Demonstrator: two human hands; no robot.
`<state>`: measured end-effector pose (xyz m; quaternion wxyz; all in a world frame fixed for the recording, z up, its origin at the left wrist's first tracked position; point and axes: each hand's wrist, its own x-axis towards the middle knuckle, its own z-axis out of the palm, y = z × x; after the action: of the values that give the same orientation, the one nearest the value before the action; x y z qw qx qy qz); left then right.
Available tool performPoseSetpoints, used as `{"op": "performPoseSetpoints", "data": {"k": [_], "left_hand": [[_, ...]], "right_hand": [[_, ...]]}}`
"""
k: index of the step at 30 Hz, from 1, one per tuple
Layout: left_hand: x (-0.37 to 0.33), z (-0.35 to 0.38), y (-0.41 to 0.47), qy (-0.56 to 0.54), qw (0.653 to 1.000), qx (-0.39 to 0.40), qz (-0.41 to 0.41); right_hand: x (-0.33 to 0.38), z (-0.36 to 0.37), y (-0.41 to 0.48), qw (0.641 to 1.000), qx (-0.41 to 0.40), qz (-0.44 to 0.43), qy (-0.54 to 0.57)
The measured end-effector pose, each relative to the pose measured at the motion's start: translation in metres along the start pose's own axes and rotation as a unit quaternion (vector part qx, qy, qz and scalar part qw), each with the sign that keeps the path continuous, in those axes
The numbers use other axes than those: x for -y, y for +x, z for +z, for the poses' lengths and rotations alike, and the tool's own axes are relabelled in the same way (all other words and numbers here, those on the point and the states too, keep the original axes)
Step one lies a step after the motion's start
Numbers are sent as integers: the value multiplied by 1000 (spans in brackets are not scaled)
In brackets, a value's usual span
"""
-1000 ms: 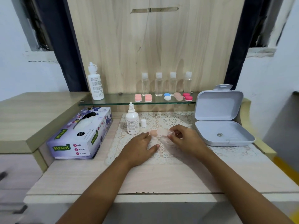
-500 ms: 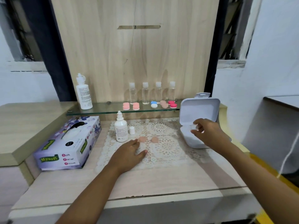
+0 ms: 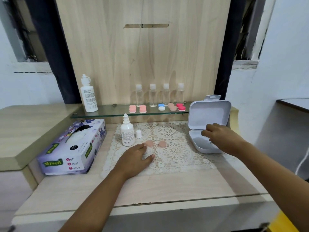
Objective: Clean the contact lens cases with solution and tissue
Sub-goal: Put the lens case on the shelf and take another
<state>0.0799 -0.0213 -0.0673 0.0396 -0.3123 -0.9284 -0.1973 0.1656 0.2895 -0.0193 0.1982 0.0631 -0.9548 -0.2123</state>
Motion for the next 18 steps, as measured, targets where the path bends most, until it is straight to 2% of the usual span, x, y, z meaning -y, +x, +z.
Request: {"op": "performPoseSetpoints", "data": {"k": [4, 8, 14, 18], "left_hand": [[2, 1, 0, -2, 1000, 3, -3], [2, 1, 0, -1, 1000, 2, -3], [0, 0, 0, -2, 1000, -1, 0], [0, -1, -1, -7, 1000, -4, 2]], "right_hand": [[-1, 0, 3, 999, -13, -23, -18], [0, 3, 2, 999, -36, -7, 12], [25, -4, 14, 982, -133, 29, 132], [55, -14, 27, 942, -182, 64, 273]]}}
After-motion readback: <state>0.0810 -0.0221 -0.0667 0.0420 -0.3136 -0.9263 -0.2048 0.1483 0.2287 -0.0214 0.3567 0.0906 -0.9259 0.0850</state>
